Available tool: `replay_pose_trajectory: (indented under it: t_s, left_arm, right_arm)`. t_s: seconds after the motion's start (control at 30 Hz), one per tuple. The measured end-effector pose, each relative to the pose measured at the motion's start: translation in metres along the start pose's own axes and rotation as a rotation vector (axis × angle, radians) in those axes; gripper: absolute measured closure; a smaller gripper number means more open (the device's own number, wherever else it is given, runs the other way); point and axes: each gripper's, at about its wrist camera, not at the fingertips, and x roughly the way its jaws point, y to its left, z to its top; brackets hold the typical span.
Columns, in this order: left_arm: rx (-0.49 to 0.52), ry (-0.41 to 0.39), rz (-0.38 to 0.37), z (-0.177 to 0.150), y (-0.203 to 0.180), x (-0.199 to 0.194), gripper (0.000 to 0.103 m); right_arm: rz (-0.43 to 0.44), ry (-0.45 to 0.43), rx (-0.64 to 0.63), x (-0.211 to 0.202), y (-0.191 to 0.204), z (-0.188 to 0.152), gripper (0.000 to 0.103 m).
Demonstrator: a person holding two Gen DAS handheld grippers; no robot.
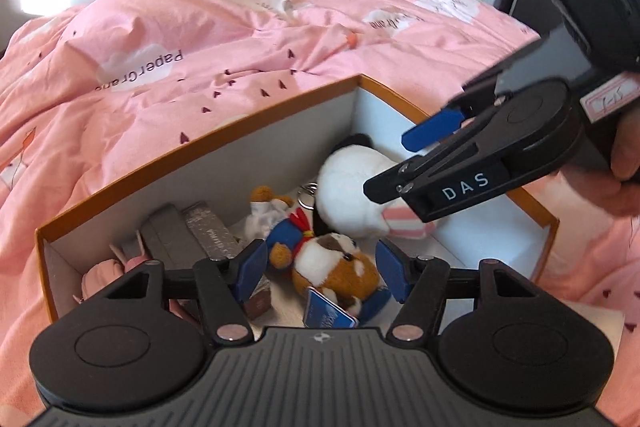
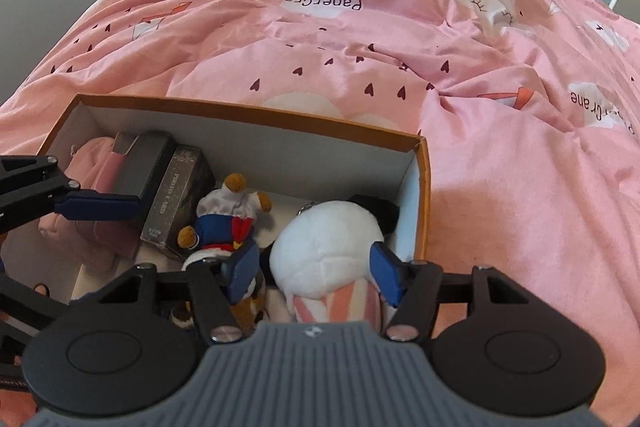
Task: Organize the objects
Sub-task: 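Open both grippers to release the plush toys into the box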
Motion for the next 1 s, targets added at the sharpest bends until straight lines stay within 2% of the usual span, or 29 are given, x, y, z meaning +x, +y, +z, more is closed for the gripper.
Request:
replay_pose_trajectory:
  t_s: [0.1,0.33,0.47,0.57,0.63,0.73,0.83,0.9,1.0]
  left_arm:
    - [0.036,0.026,0.016,0.0,-0.012,0.004,0.031]
    - [0.098,0.085,0.07,-0.002,-0.028,0.022,0.033]
    - [0.114,0.117,0.086,-0.002,-0.029,0.031,0.039]
    - [0.118,0.13,0.109,-0.001,-0.027,0.034,0.042]
    - [0.12,0.146,0.125,0.001,-0.025,0.038,0.044]
    - [0.091,0.156,0.105,0.003,-0.02,0.038,0.05]
    - [0.108,0.158,0.144,0.005,-0.02,0.039,0.053]
    - [0.107,0.163,0.141,0.006,-0.018,0.04,0.053]
    - [0.113,0.156,0.154,0.008,-0.017,0.041,0.053]
  right_arm:
    - [-0.001,0.023,-0.099,-0.007,0.004,-0.007,0.05]
    - [-0.076,0.075,-0.363,-0.005,0.02,-0.031,0.051]
    - [-0.113,0.098,-0.467,0.004,0.03,-0.037,0.052]
    - [-0.154,0.111,-0.527,0.014,0.033,-0.039,0.058]
    - [-0.135,0.124,-0.517,0.017,0.032,-0.037,0.061]
    - [-0.127,0.116,-0.469,0.022,0.029,-0.033,0.063]
    - [-0.077,0.103,-0.347,0.022,0.022,-0.027,0.065]
    - [-0.035,0.094,-0.251,0.021,0.017,-0.022,0.067]
    - [-0.023,0.066,-0.142,0.02,0.012,-0.017,0.07]
